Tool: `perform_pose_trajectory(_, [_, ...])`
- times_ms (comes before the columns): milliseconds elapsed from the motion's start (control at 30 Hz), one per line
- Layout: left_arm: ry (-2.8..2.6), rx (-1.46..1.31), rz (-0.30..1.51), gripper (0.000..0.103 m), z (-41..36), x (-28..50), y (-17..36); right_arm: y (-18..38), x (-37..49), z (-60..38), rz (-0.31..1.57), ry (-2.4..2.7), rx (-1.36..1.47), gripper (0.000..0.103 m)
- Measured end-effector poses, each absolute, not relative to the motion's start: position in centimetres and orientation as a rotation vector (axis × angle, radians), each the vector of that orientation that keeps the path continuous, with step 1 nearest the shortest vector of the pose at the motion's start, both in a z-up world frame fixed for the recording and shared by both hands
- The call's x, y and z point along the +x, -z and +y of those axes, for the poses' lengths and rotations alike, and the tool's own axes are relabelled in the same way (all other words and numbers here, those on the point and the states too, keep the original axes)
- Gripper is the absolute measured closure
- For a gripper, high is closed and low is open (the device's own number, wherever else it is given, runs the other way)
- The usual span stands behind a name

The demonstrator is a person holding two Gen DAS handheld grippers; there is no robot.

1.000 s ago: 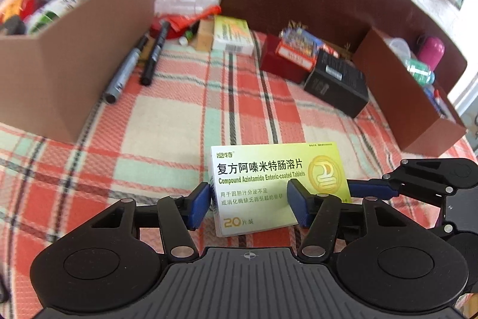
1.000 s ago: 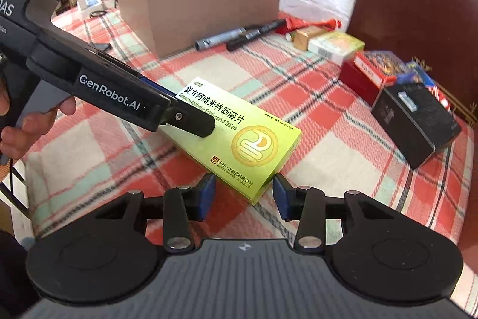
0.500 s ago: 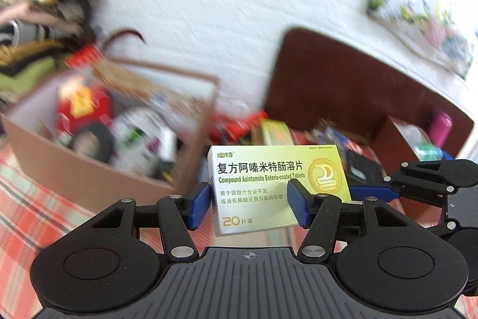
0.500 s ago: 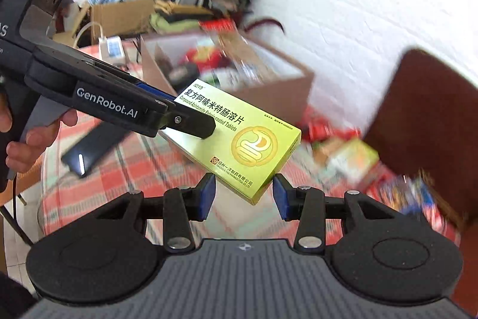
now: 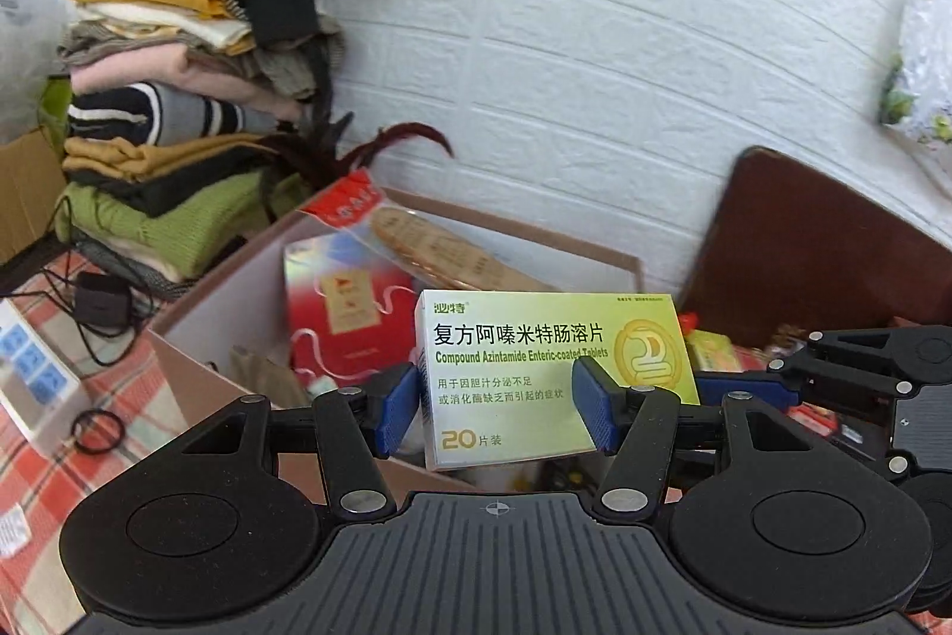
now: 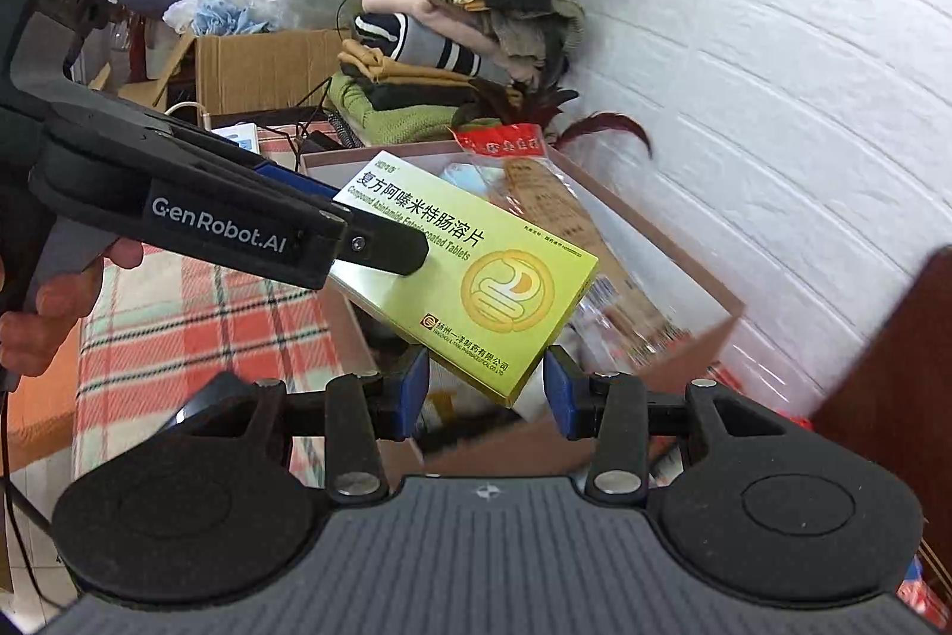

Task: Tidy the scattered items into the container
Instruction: 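Lift the yellow medicine box with the left gripper toward the cardboard box, then drop the medicine box into the box by opening the left gripper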

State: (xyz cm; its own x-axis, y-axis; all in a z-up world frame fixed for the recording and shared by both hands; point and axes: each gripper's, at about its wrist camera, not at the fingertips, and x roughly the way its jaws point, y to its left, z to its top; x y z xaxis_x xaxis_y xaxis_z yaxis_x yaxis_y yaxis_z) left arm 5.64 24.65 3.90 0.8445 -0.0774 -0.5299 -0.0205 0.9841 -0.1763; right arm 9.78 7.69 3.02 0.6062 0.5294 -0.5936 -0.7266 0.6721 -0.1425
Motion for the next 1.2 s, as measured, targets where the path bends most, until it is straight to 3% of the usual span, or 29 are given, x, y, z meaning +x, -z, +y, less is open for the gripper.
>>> perform_pose_trajectory(267, [-0.034, -0.158, 0.592, 0.044, 29.7, 10.6, -2.8, -1.6, 14.8, 13.4, 0.611, -0.754, -0.351, 0.056])
perform_pose_trajectory(333, [-0.059, -0.173, 0.591, 0.044, 31.0, 11.8, -2.5, -1.2, 16.0, 14.7, 0.626, -0.771, -0.323, 0.051])
perform_pose_trajectory(433, [-0.095, -0.227, 0.617, 0.029, 32.8, 13.5, -1.5, -0.5, 17.0, 15.9, 0.644, -0.814, -0.279, 0.034])
perform_pose_trajectory(667, [-0.083, -0.209, 0.653, 0.026, 32.1, 13.0, 0.4, 0.4, 16.6, 15.0, 0.653, -0.812, -0.313, 0.034])
perform_pose_trajectory(867, [-0.071, -0.200, 0.678, 0.015, 30.1, 12.0, -0.3, -0.3, 15.4, 12.7, 0.650, -0.798, -0.305, 0.033])
perform_pose_trajectory(1200, [-0.066, -0.184, 0.676, 0.000, 26.1, 9.1, -2.8, -2.3, 12.6, 8.5, 0.595, -0.764, -0.266, 0.003])
